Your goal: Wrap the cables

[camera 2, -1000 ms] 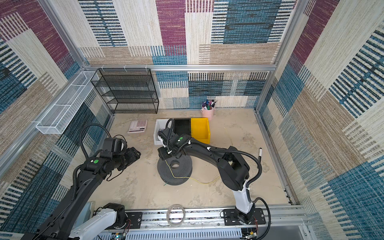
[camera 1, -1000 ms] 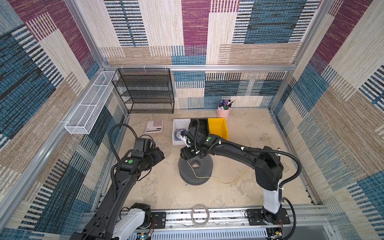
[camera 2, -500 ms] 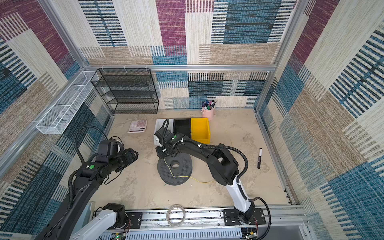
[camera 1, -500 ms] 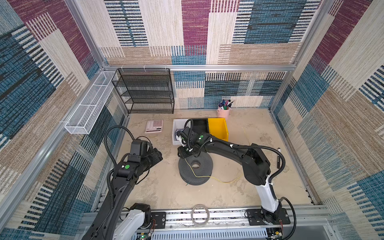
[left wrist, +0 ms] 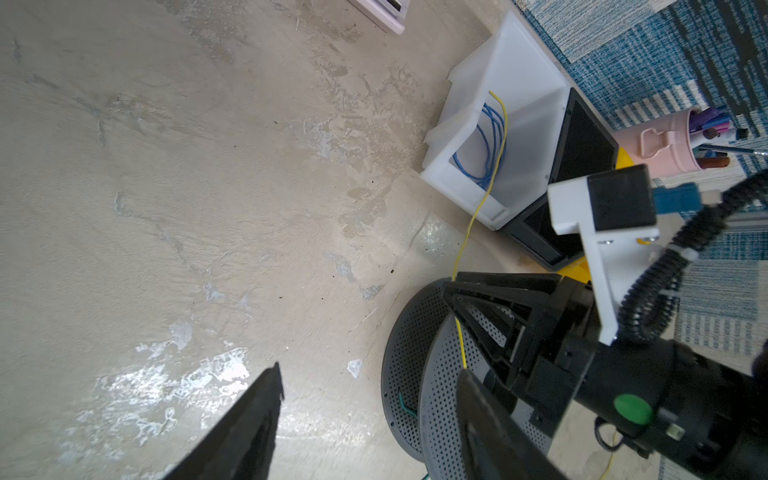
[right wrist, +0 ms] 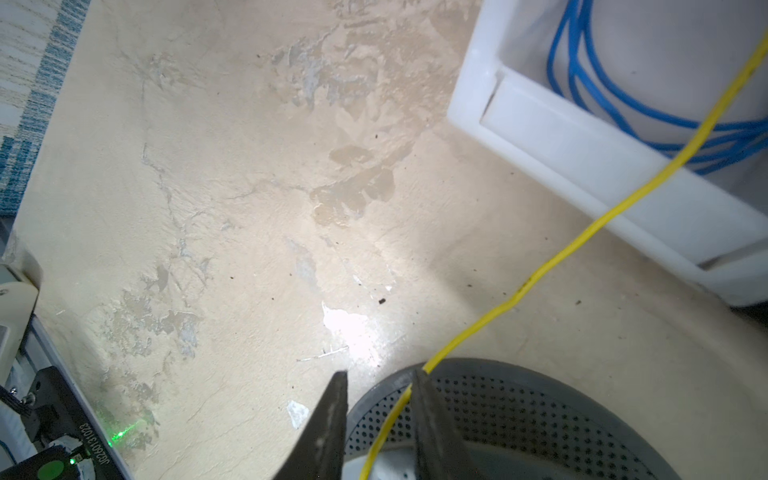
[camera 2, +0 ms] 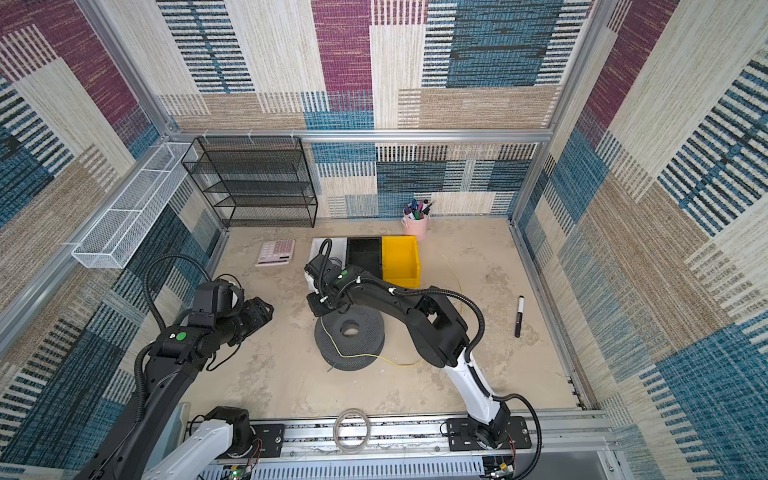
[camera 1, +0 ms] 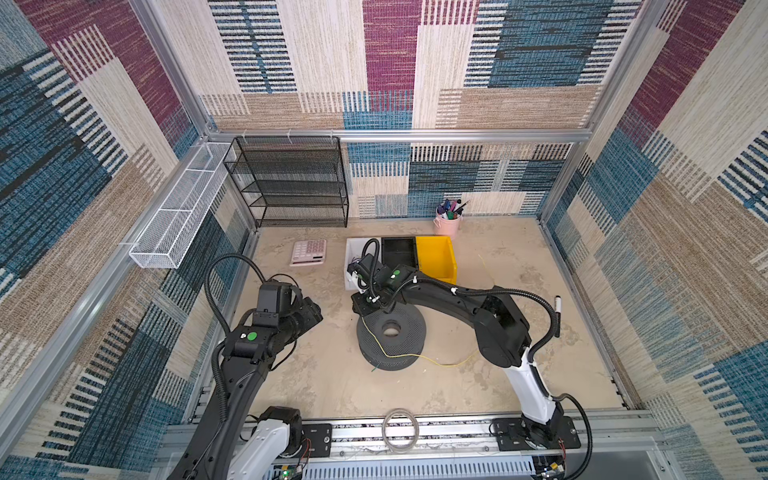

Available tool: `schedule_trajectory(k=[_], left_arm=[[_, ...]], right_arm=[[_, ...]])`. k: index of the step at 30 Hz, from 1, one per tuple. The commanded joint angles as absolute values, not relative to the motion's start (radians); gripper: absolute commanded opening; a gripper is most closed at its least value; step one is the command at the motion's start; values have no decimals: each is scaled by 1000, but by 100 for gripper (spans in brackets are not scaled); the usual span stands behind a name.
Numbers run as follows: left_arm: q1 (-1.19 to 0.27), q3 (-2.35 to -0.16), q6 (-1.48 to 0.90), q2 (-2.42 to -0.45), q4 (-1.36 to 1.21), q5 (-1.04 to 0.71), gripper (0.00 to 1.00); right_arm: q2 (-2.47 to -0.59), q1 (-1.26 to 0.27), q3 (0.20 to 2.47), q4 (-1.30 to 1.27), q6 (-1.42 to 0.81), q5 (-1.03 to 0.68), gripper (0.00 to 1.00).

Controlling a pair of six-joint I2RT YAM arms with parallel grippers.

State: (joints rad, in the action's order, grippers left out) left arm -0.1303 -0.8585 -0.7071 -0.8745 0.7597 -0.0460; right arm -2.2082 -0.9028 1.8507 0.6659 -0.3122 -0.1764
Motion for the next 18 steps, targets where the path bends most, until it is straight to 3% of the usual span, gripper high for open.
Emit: schedule_trajectory(k=[1,4,9,13,18], left_arm=[[-127,-874,-692,-879,764,-18,68],[-124,-892,-692,-901,770,-5,68],[-123,-917,-693,-895,782,9,68],[-121,-923,-672,-894,791,-28,68],[-114,-935,-584,-978,793,-199,67]], right_arm=[[-2214,-908,1853,681,-290,-215,29],[-2231,-911,1878,686,-275,-246,22],[-2228,-916,1910,703,-249,-243,2],[-2153,-915,1878,657,-248,-269,0],[-2039,-916,1831,624,-249,-327,0]])
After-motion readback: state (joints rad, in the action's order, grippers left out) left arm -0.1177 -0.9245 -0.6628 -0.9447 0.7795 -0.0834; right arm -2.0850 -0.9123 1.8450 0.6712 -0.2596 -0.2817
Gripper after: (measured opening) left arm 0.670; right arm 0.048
